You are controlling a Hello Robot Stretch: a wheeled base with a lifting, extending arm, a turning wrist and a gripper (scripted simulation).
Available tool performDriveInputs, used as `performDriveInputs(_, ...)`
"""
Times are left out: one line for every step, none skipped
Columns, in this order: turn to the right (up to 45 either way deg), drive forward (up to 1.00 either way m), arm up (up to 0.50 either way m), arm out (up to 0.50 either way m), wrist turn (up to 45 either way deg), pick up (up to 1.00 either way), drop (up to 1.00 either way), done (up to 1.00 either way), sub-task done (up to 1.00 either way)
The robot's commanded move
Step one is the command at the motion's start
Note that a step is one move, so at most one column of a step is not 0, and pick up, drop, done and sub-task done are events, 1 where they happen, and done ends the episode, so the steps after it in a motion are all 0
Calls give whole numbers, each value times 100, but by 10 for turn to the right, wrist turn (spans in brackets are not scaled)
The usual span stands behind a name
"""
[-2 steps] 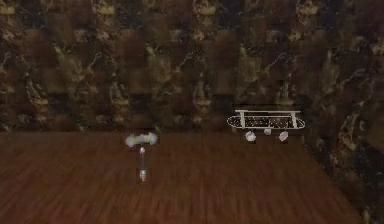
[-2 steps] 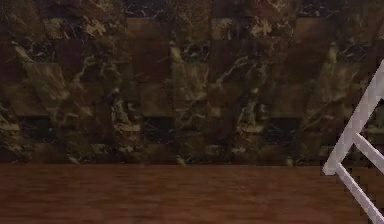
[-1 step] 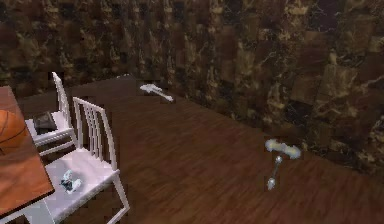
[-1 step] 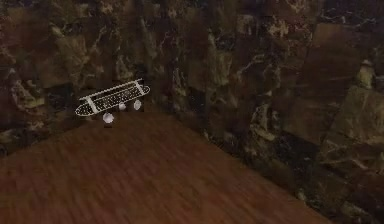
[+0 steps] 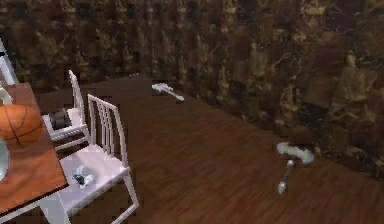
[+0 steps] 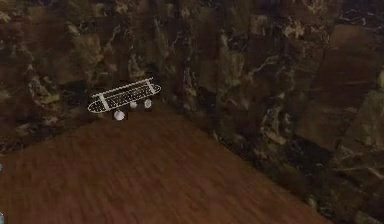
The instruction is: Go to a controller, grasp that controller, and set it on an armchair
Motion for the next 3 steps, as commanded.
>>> performDriveInputs(0, 100, 0, 0, 0, 0, 0, 0, 0)
performDriveInputs(0, 25, 0, 0, 0, 0, 0, 0, 0)
performDriveInputs(-360, 0, 0, 0, 0, 0, 0, 0, 0)
